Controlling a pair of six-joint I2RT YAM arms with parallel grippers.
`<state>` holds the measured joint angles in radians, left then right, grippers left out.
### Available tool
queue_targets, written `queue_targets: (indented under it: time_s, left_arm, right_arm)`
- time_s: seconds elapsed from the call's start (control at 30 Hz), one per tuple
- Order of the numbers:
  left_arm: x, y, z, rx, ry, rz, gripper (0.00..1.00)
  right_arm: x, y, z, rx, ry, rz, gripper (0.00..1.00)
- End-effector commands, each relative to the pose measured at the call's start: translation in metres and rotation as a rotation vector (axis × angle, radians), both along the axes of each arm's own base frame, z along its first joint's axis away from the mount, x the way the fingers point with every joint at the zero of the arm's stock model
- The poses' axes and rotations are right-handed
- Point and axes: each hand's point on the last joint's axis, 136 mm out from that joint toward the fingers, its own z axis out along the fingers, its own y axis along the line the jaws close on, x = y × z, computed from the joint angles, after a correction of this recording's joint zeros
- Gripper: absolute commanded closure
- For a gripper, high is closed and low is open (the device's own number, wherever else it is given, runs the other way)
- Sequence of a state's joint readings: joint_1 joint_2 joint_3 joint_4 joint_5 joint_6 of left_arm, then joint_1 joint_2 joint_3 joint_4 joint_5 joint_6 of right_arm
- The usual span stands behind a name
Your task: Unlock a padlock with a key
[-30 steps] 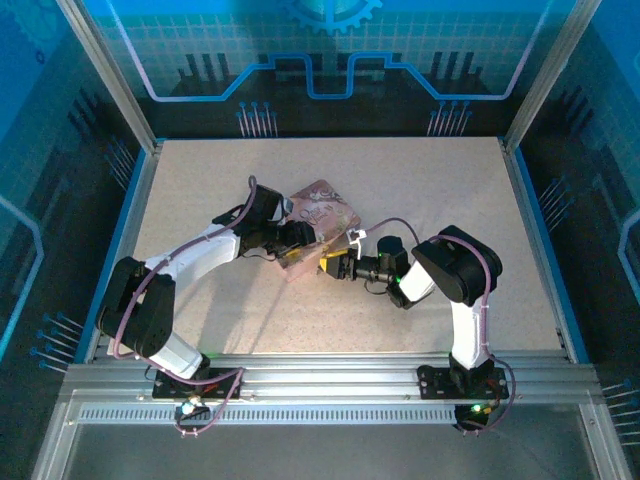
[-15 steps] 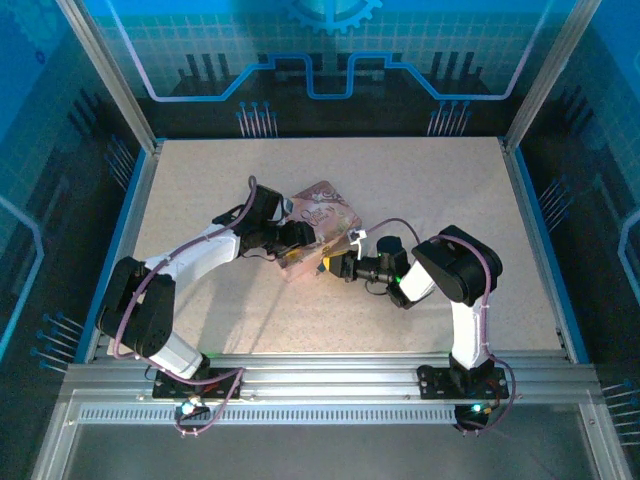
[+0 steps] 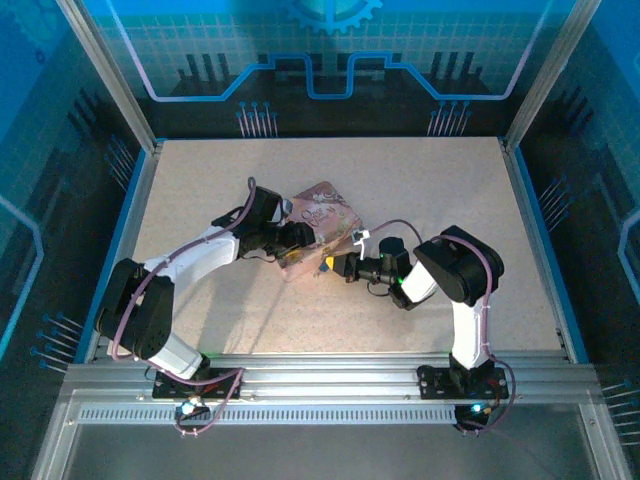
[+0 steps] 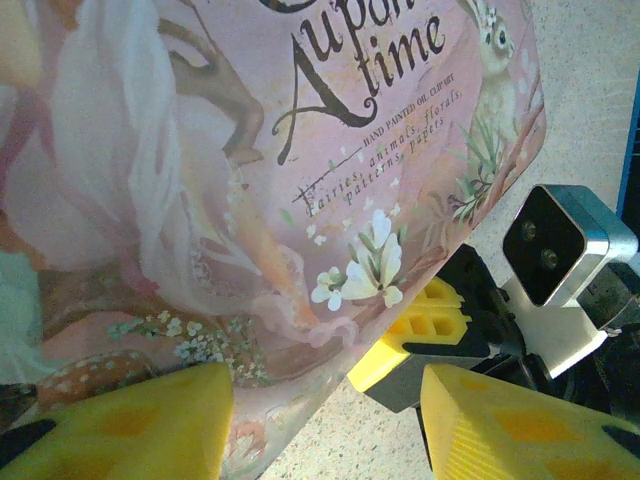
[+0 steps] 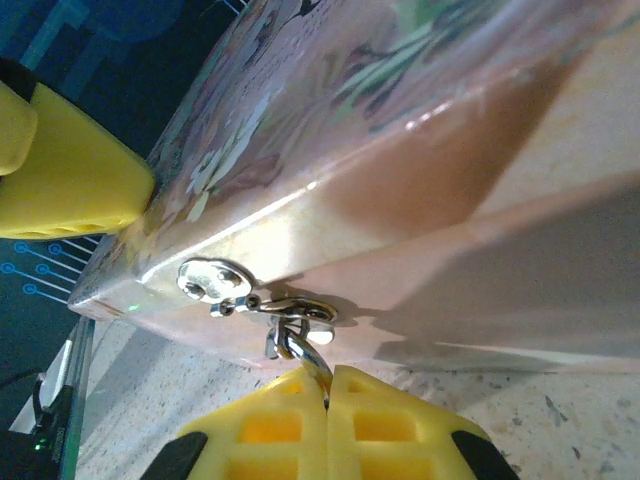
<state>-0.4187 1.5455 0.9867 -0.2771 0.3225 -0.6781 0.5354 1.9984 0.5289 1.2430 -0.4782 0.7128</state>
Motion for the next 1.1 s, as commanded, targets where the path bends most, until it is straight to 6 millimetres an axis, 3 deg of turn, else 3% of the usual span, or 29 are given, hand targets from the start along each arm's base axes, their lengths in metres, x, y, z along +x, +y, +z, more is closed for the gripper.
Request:
queue_targets:
  time_s: [0.0, 0.3, 1.07]
  left_arm:
    - [-0.018, 0.005, -0.021, 0.054, 0.056, -0.007, 0.46]
    - [-0.025, 0.008, -0.029, 0.068, 0.069, -0.012, 0.46]
    - [-0.03, 0.01, -0.038, 0.065, 0.075, -0.003, 0.46]
  right_arm:
    - [0.001, -0.001, 0.021, 0.064, -0.007, -0.008, 0.96]
    - [0.014, -0.005, 0.035, 0.158, 0.089, -0.086, 0.98]
    - [0.032, -0.02, 0.042, 0.31, 0.267, -0.199, 0.98]
